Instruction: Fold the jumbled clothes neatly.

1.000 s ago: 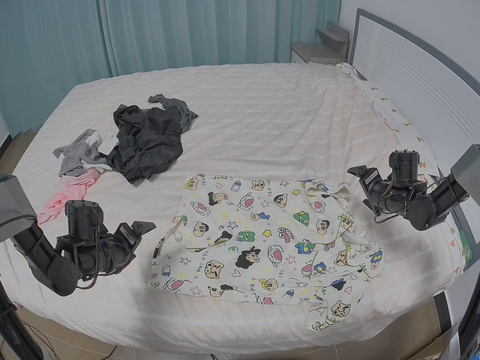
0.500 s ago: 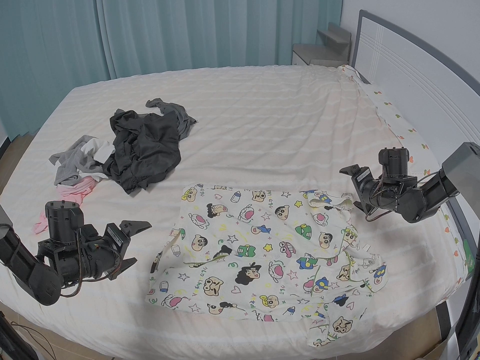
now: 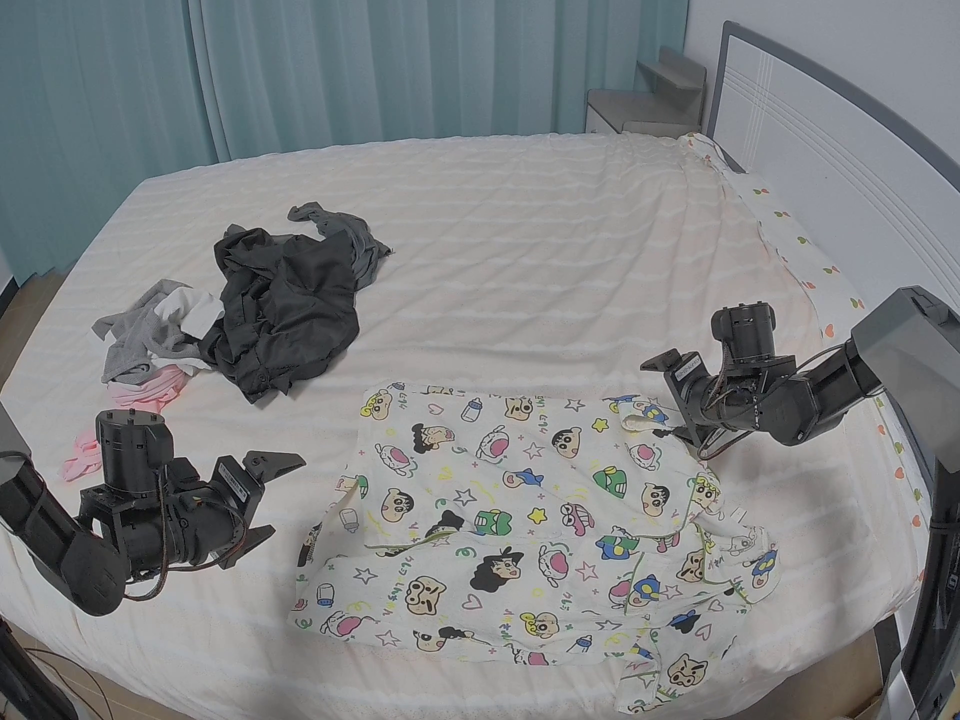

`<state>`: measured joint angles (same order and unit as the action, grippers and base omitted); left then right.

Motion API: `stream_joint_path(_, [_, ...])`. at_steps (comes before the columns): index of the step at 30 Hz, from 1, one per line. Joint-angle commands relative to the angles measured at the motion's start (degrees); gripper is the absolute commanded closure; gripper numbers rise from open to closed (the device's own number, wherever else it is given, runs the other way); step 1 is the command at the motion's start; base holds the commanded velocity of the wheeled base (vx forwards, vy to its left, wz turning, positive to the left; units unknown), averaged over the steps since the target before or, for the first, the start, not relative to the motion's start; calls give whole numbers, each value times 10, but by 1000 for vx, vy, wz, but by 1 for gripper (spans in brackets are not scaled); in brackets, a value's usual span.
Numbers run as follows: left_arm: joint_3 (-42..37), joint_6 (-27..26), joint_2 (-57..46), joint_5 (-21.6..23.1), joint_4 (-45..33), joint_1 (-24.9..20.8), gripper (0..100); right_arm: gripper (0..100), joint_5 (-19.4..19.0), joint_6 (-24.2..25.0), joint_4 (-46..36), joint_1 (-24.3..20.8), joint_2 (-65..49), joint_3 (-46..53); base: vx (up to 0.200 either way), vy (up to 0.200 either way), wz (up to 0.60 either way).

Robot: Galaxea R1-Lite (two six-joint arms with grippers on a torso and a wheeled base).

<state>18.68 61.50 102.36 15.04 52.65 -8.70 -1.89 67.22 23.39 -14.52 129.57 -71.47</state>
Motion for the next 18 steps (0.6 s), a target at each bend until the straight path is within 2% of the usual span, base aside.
stream_joint_path(1, [-6, 0, 4, -5, 0, -15, 0, 0, 4, 3, -23, -4, 41, -38, 0, 0, 0])
stream_joint_path(8, [-8, -1, 4, -5, 0, -20, 0, 0, 5, 3, -33, -6, 66, -73, 0, 0, 0])
stream_joint_path(14, [-9, -1, 4, -6, 1, -19, 0, 0, 8, 3, -63, -5, 108, -144, 0, 0, 0])
stream_joint_path(18, [-9, -1, 4, -6, 0, -19, 0, 0, 24, 3, -94, -2, 136, -205, 0, 0, 0])
